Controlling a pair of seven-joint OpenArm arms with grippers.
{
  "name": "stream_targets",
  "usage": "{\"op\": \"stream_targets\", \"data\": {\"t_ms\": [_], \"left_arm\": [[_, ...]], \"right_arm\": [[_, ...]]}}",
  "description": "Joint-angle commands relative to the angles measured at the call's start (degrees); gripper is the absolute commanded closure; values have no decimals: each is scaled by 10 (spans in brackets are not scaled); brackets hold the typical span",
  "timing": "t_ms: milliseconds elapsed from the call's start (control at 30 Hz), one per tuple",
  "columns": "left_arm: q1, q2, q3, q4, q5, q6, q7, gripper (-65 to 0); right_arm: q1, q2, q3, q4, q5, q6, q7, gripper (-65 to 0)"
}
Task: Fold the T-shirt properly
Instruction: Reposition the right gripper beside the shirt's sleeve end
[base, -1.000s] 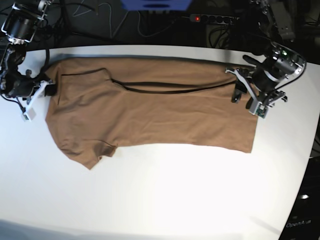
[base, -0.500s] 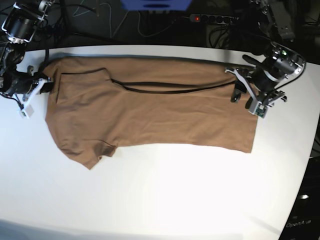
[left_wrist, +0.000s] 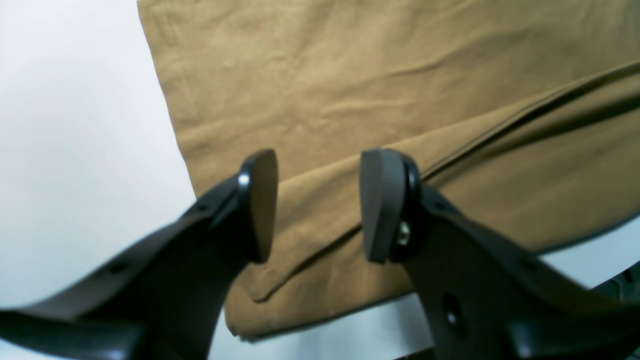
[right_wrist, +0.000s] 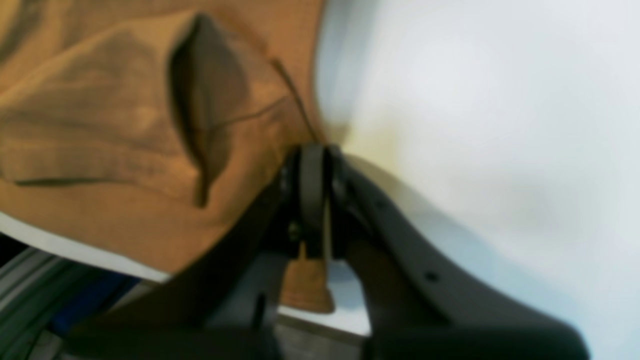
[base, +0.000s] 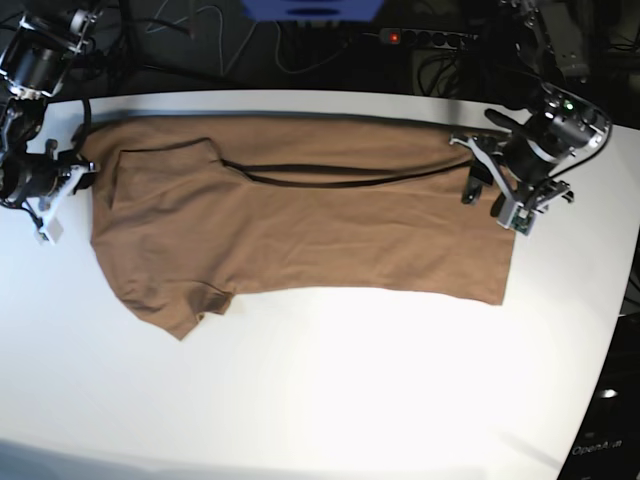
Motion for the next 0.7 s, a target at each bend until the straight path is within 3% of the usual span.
{"op": "stream_targets", "data": {"t_ms": [0,567,667], "left_arm": [[-2,-4,-3,12,-10,1,-11,-269],[-7,-4,-2,12,-11,1,-11,-269],[-7,-4,-2,12,-11,1,-11,-269]], "right_arm": [[9,11,2,9,6,1,3,-7],[7,11,4,9,5,1,3,-9],[7,16,5,9,5,1,4,-33]]}}
